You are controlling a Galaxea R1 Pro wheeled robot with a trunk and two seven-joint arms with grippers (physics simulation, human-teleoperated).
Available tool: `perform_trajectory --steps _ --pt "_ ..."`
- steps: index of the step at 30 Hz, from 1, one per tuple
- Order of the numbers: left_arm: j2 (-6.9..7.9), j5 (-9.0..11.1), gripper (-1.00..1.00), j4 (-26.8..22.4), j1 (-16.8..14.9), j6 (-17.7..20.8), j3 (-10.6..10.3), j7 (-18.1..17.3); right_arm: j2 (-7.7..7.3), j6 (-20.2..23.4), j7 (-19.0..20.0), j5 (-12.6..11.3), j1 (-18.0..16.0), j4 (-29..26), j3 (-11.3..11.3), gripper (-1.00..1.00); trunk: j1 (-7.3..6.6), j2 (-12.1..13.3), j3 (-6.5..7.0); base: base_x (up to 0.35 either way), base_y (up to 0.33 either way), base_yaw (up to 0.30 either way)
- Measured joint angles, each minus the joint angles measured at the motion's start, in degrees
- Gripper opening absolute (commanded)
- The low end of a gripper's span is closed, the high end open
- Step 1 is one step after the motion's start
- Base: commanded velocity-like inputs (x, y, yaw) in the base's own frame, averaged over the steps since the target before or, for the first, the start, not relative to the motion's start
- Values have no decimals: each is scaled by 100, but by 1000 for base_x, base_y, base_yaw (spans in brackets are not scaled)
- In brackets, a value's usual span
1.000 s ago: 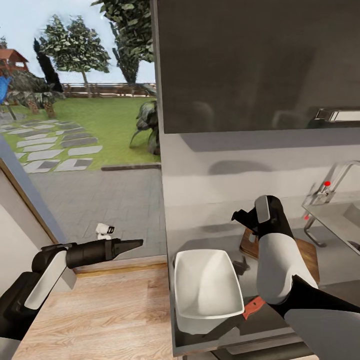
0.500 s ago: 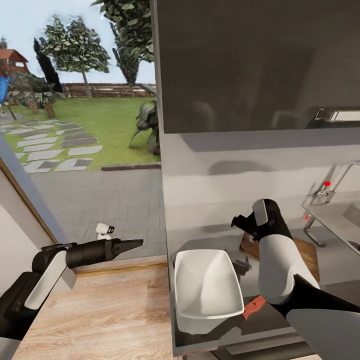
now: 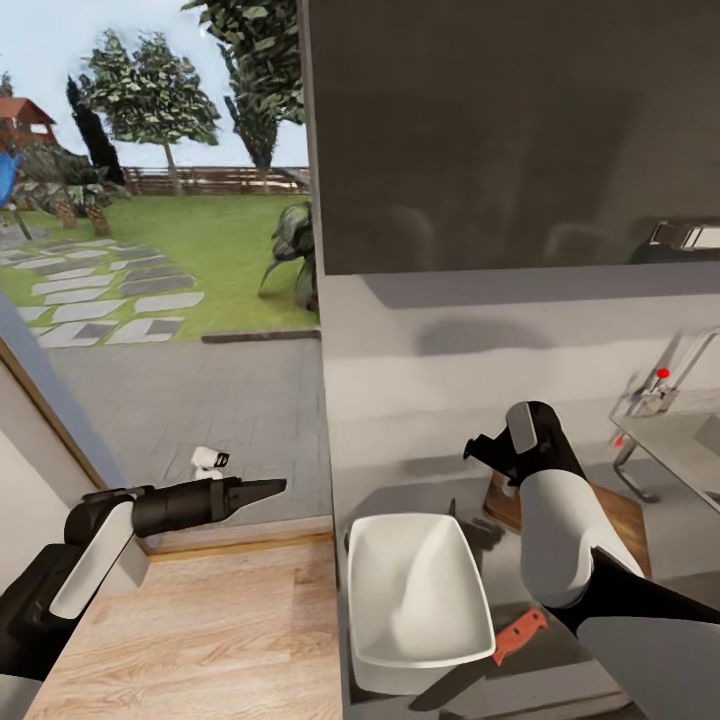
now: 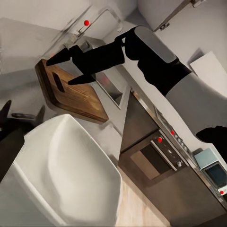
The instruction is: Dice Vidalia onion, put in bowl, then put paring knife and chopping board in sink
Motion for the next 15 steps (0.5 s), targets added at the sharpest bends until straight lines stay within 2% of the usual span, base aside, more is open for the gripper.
perform_trajectory --steps 5,15 --pt "0 2 100 3 0 0 0 -3 -2 0 3 6 0 39 3 100 1 0 0 33 -2 0" --pt "0 -5 100 4 0 0 0 -4 3 -5 7 230 0 112 7 100 1 0 0 4 0 0"
